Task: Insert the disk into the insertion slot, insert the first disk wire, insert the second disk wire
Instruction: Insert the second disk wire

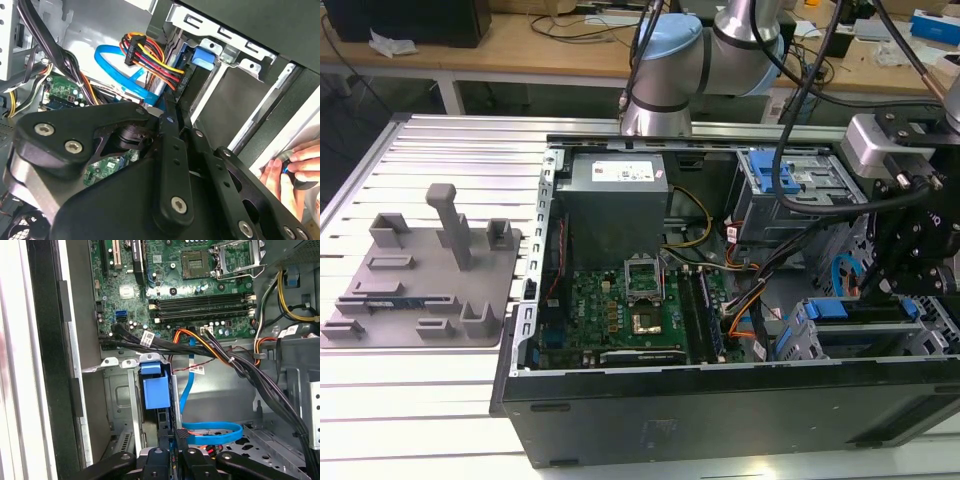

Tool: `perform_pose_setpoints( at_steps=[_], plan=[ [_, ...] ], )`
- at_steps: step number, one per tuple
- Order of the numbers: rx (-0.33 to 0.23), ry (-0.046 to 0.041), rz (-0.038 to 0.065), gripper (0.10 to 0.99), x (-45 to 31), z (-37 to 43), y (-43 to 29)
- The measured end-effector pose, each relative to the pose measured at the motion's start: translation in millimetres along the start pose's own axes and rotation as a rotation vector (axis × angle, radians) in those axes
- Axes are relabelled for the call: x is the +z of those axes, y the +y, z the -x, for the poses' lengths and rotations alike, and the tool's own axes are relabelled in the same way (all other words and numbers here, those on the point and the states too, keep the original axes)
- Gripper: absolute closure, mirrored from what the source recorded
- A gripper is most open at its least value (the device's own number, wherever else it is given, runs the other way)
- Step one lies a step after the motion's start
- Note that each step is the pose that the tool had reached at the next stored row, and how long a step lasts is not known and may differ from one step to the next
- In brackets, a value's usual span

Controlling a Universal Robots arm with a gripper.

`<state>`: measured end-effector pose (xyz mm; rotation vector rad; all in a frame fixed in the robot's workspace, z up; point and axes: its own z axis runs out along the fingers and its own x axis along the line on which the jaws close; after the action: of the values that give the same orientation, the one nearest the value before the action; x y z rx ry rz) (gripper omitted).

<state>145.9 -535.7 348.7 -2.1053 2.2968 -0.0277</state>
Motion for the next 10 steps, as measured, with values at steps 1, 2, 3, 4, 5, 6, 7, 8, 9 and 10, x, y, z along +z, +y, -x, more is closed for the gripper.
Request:
perform_pose_setpoints(
  at_steps=[1, 2, 3, 4, 5, 6, 7, 8, 9, 10],
  plan=[
    [0.000, 0.0001, 0.000, 0.922, 0.4, 0.0, -0.2],
    [-0.001, 0.0000, 0.000, 0.922, 1.1, 0.0, -0.2],
    [-0.001, 0.0000, 0.000, 0.922, 2.4, 0.0, -0.2],
    [-0.002, 0.0000, 0.000, 0.922, 3.3, 0.0, -0.2],
    [-0.002, 0.0000, 0.000, 0.922, 4.3, 0.0, -0.2],
    [-0.004, 0.0002, 0.000, 0.922, 6.2, 0.0, -0.1],
    [-0.006, 0.0001, 0.000, 0.922, 8.1, -0.1, -0.1],
    [-0.009, 0.0004, 0.000, 0.922, 9.4, -0.1, -0.1],
    [-0.013, 0.0009, 0.000, 0.922, 11.5, -0.1, 0.0],
    [-0.014, 0.0009, 0.000, 0.922, 12.1, -0.1, 0.1]
  ],
)
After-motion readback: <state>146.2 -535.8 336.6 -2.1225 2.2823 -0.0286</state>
